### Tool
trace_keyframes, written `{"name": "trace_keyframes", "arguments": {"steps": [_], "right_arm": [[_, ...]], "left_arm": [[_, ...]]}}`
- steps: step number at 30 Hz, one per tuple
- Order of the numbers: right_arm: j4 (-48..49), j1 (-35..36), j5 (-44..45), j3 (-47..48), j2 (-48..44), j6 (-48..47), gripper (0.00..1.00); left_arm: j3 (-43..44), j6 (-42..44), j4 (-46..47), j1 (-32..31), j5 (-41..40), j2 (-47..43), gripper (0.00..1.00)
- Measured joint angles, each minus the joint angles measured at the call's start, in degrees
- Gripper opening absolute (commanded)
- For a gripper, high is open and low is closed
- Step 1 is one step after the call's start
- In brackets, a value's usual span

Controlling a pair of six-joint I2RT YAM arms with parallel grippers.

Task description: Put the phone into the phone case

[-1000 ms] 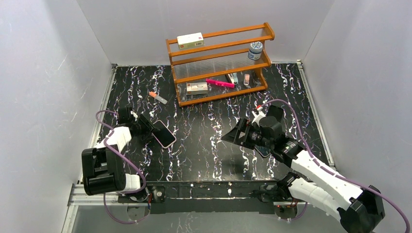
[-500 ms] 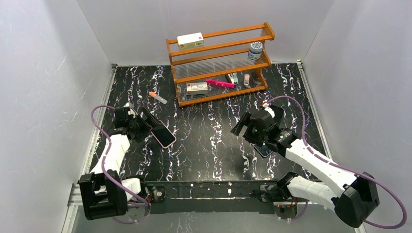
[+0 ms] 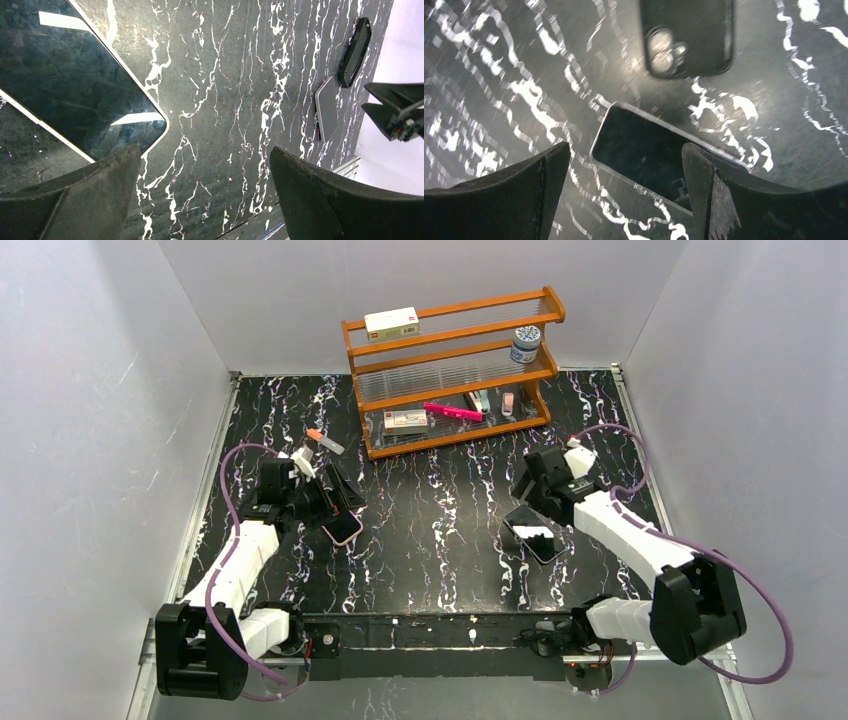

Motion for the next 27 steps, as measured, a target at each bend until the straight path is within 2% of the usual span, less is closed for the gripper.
{"name": "trace_keyframes", "arguments": {"steps": [3,8,11,17,27], "right_arm": [[0.87,-5.77,0.42,0.02,2.73,-0.66,0.62],[2.01,-15.04,-0.96,0.02,3.58,0.66,0.48],[2.40,-18.71,-2.43,0.02,3.58,3.56,0.45],[1.88,-21.20,-5.16,0.24,5.60,11.06,0.41],[-1.20,-24.30,-7.45,0.79,9.22,21.62,0.43]], "left_arm": [[0.00,0.26,0.24,0.00,0.63,0.00,0.98],[0.00,0.46,0.26,0.00,0.92,-0.52,0.98],[0.00,0.48,0.28,0.00,0.92,-1.66,0.98],[0.00,0.52,0.26,0.00,0.96,-2.29,0.98],[0.00,0.59,0.28,0.00,0.96,-2.29,0.98]]}}
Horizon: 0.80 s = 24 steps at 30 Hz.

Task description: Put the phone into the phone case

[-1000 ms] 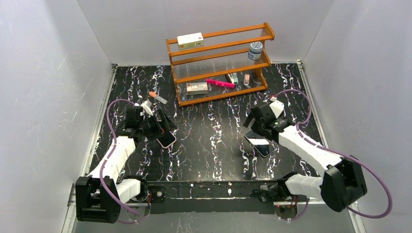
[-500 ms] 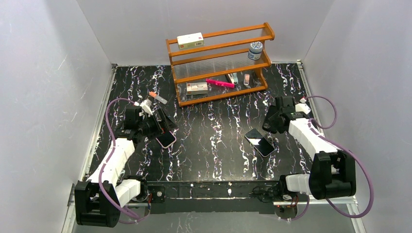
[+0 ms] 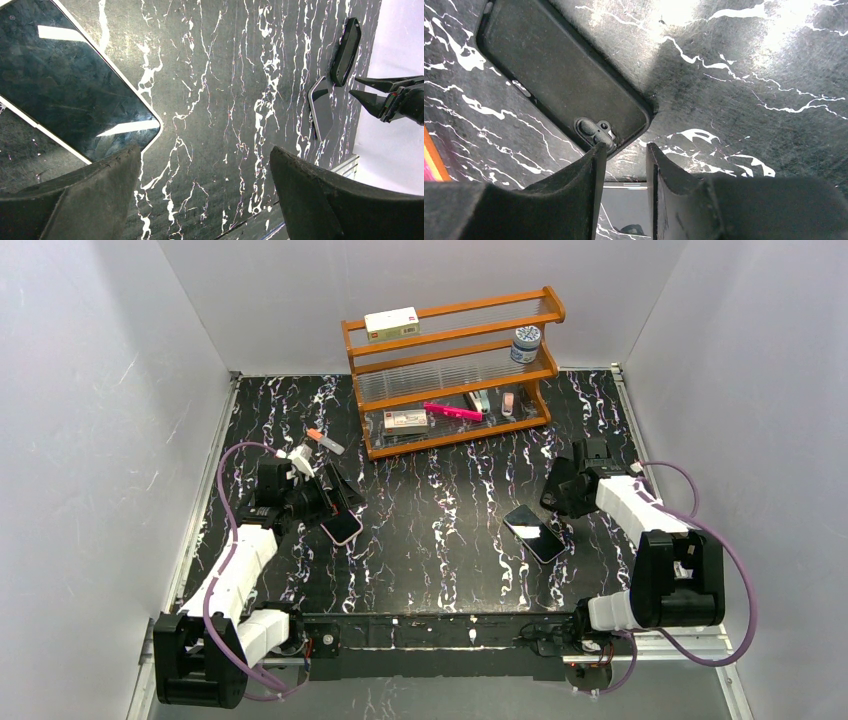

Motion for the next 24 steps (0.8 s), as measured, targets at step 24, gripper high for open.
{"name": "trace_keyframes", "arguments": {"steps": [24], "right_arm": [[2.25,-0.81,-1.33,-1.92,3.45,5.53,0.43]], "left_arm": [[0.00,0.04,0.00,0.00,0.00,-0.81,0.98]]}}
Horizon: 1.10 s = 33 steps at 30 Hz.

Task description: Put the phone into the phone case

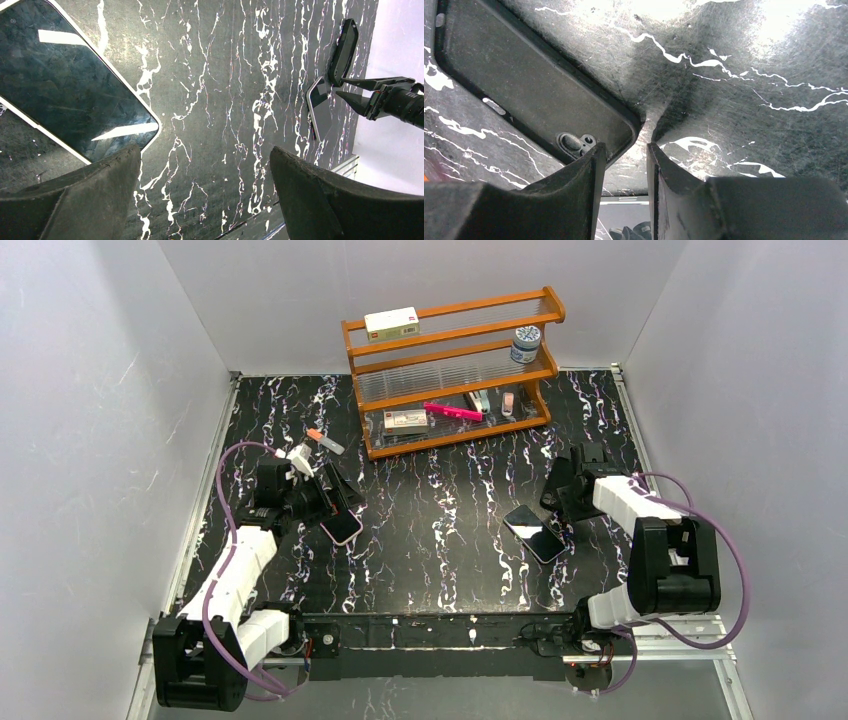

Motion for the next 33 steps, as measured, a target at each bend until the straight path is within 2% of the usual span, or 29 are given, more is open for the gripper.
{"name": "trace_keyframes", "arguments": {"steps": [6,9,13,17,24,29,33], "right_arm": [[2.49,-0.37,-0.42,-0.72,1.40,0.22,0.42],[3.37,-0.44,-0.57,-0.79,1.51,0.20,0.36],[4.15,-0.46,-0.50,-1.07,1.66,-0.11,0.22],[5.20,-0.52,-0.22,-2.16,1.01,-0.68,0.02],[5.97,-0.63,0.98,-3.34,-2.27,-5.60,0.01],[9.68,-0.63,-0.09,-4.50,-8.24,-16.85,0.01],[12.55,-0.63,-4.46,-2.64,-8.98,-28.72,0.01]], "left_arm": [[0.00,0.00,-0.02,0.00,-0.02,-0.04,0.98],[0.00,0.00,-0.02,0.00,-0.07,-0.22,0.98],[0.00,0.00,-0.02,0.00,-0.22,-0.59,0.98],[0.00,0.02,-0.02,0.00,-0.28,-0.68,0.98],[0.00,0.00,-0.04,0.00,-0.31,-0.68,0.98],[0.00,0.00,-0.04,0.00,-0.48,-0.68,0.98],[0.00,-0.02,-0.02,0.00,-0.48,-0.70,0.98]]}}
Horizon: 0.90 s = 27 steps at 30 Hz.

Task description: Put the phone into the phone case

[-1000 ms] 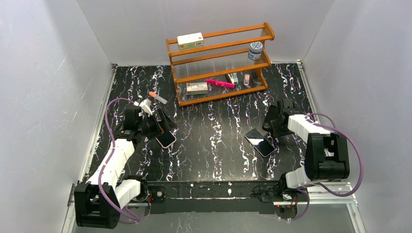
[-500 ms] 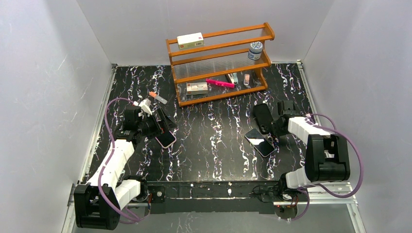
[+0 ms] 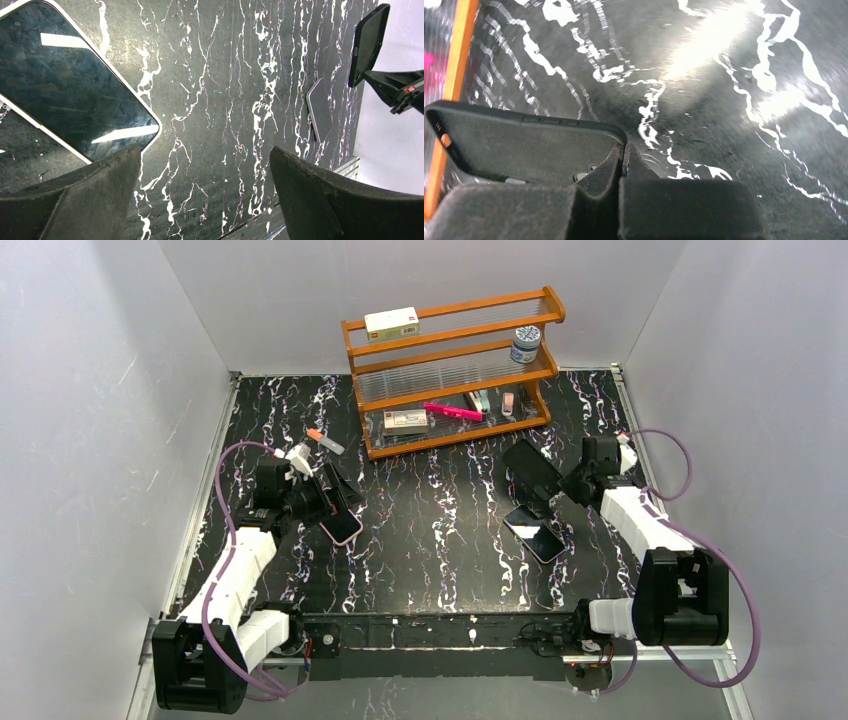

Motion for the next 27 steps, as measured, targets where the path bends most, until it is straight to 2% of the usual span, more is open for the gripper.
{"name": "trace_keyframes", "arguments": {"steps": [6,8,15,21,27], "right_arm": [[0.39,1.25,-12.92,6.21,3.96,-18.60,0.01],[0.17,5.03,-15.17,8.22,4.96,-26.60,0.01],[0.35,24.81,-22.29,9.75,5.84,-50.95,0.01],[0.39,31.98,-28.89,9.99,7.15,-69.00,0.01],[-0.09,37.64,-28.81,13.49,16.52,-80.83,0.01]], "left_arm": [[-0.07,-0.17,0.07,0.00,0.02,0.00,0.98],[-0.26,-0.24,0.13,-0.02,0.07,0.04,0.98],[-0.37,-0.94,0.52,-0.90,0.33,1.11,0.95],[-0.39,-2.45,0.90,-1.51,2.51,2.08,0.89],[-0.81,-4.39,0.94,-1.51,4.55,2.38,0.87]]}}
